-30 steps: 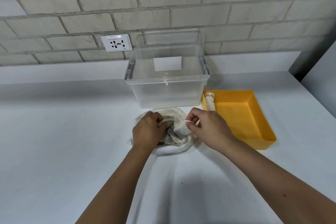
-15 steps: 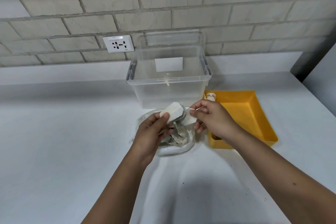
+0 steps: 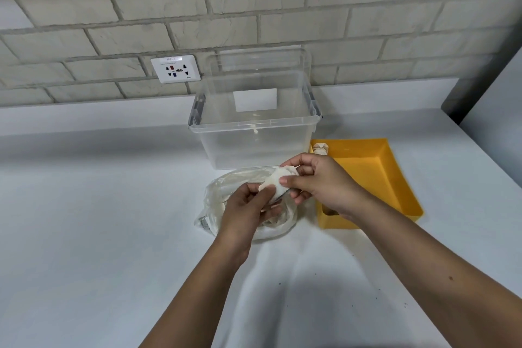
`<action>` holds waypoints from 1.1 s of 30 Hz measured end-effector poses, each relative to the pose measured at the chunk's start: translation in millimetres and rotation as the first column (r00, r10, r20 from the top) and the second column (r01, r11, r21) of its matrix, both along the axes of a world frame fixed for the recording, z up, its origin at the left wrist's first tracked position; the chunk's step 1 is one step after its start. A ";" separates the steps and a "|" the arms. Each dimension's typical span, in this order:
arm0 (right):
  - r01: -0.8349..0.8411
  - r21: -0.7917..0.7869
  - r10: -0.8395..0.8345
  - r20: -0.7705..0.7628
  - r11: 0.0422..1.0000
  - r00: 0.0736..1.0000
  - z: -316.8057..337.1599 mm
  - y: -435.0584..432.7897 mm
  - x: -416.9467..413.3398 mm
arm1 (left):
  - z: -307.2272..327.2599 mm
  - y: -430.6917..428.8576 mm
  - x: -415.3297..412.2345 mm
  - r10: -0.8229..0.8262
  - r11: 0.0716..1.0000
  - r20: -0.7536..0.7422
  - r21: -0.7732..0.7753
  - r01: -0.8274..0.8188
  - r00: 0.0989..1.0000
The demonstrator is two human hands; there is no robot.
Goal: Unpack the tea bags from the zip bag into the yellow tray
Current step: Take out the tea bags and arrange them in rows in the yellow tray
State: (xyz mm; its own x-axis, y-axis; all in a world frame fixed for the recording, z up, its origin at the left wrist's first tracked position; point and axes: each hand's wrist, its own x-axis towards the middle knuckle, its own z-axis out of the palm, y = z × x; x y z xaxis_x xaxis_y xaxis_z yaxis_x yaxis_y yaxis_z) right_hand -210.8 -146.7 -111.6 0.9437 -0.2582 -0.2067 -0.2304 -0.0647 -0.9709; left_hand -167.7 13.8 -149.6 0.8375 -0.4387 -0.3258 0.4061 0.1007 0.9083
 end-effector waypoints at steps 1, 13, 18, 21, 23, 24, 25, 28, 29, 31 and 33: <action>-0.022 -0.026 0.021 -0.003 0.999 1.000 1.2 -1.7 0.2 | 0.0 1.4 0.2 -0.009 1.000 0.003 -0.002 0.009 1.000; 0.092 -0.416 -0.065 0.079 0.905 0.995 -7.6 -2.9 -6.7 | 0.0 -2.2 -1.0 -0.131 0.990 0.006 0.048 0.130 0.991; 0.213 -0.501 -0.111 0.227 0.839 0.968 -16.5 4.0 -13.9 | 0.9 -9.9 -8.2 -0.068 0.998 -0.015 -0.015 0.068 0.998; 0.276 -0.513 -0.147 0.277 0.813 0.950 -19.9 4.3 -16.5 | 3.6 -13.8 -10.3 -0.082 0.995 -0.035 -0.053 0.080 0.996; 0.273 -0.495 -0.169 0.246 0.825 0.955 -22.0 1.3 -17.9 | 6.0 -15.8 -11.3 -0.104 0.993 -0.044 -0.067 0.101 0.994; 0.267 -0.471 -0.182 0.218 0.841 0.959 -23.0 -1.4 -18.5 | 6.7 -16.9 -11.8 -0.112 0.991 -0.056 -0.079 0.108 0.992; 0.262 -0.435 -0.195 0.192 0.861 0.962 -23.5 -4.6 -19.1 | 7.3 -18.2 -12.4 -0.118 0.989 -0.081 -0.099 0.109 0.990; 0.269 -0.287 -0.239 0.135 0.919 0.962 -22.5 -12.2 -21.1 | 9.1 -21.7 -13.0 -0.123 0.980 -0.194 -0.180 0.088 0.973; 0.282 -0.222 -0.261 0.120 0.933 0.958 -21.3 -14.2 -22.3 | 9.0 -23.8 -12.6 -0.130 0.977 -0.218 -0.196 0.088 0.967; 0.311 -0.089 -0.302 0.095 0.946 0.948 -19.4 -17.7 -24.2 | 10.2 -27.6 -12.7 -0.157 0.969 -0.247 -0.223 0.102 0.956; 0.329 -0.046 -0.324 0.083 0.943 0.942 -18.8 -22.2 -25.6 | 11.4 -33.2 -14.1 -0.192 0.963 -0.258 -0.235 0.131 0.947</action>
State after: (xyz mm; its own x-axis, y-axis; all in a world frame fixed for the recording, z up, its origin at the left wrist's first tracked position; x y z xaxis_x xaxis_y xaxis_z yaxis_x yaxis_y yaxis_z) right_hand -236.4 -169.0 -130.4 0.8174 -0.5644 -0.1153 -0.1766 -0.0550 -0.9828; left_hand -181.7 -19.4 -138.1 0.6400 -0.6445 -0.4183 0.6644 0.1908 0.7226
